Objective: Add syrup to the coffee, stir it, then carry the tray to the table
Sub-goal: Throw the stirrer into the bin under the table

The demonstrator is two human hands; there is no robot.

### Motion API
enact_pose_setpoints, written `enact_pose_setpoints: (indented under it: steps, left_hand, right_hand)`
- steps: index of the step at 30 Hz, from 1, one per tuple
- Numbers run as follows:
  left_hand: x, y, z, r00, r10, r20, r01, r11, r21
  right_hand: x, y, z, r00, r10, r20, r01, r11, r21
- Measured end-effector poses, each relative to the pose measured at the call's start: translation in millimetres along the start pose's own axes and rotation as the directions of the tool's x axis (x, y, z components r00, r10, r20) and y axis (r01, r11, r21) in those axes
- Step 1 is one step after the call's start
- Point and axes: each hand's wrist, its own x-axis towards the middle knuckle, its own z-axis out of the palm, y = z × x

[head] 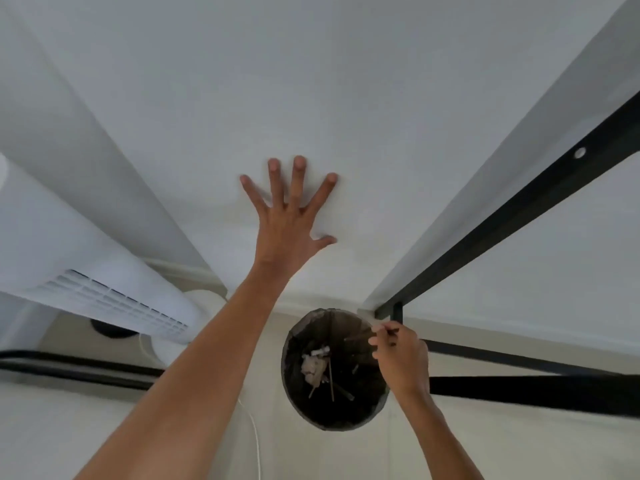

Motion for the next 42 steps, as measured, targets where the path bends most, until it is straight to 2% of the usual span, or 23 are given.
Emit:
enact_pose_setpoints:
  steps: [8, 14, 19, 22, 25, 29, 33, 36, 38, 42]
  left_hand:
    - [4, -8, 5, 1.000, 0.021, -0.010, -0.021, 1.000, 0.016]
    - [5, -9, 4, 0.999, 0.014, -0.047, -0.012, 0.999, 0.029]
    - [4, -7, 3, 0.999, 0.001, -0.046, 0.001, 0.999, 0.053]
    - [4, -6, 0, 1.000, -0.010, -0.008, 0.011, 0.998, 0.064]
    - [4, -5, -1, 0.999, -0.013, 0.038, 0.009, 0.995, 0.102]
    - [3, -3, -7, 0.998, -0.025, 0.066, 0.015, 0.991, 0.135]
    - [-5, 1, -13, 0.996, -0.031, 0.082, 0.020, 0.992, 0.128]
    - [-23, 8, -24, 0.982, -0.047, 0.181, 0.028, 0.994, 0.107]
    - [-41, 14, -36, 0.949, -0.071, 0.306, 0.049, 0.996, 0.078]
    - [-74, 17, -72, 0.791, -0.146, 0.594, 0.134, 0.989, 0.064]
  right_hand:
    - [10, 55, 31, 0.996, 0.091, -0.006, -0.091, 0.992, -0.092]
    - [17, 73, 52, 0.995, 0.095, 0.018, -0.091, 0.983, -0.161]
    - [25, 82, 65, 0.993, 0.106, 0.056, -0.098, 0.987, -0.129]
    - [27, 89, 67, 0.978, 0.163, 0.130, -0.161, 0.986, -0.032]
    - [28, 96, 63, 0.970, 0.198, 0.140, -0.201, 0.980, 0.003]
    - [28, 94, 53, 0.979, 0.168, 0.120, -0.168, 0.986, -0.009]
    - [27, 80, 40, 0.988, 0.101, 0.120, -0.088, 0.990, -0.108]
    - [23, 62, 29, 0.991, 0.045, 0.125, -0.021, 0.982, -0.188]
    - [18, 47, 18, 0.990, 0.025, 0.141, 0.006, 0.977, -0.215]
    - [1, 7, -13, 0.987, -0.014, 0.162, 0.055, 0.965, -0.256]
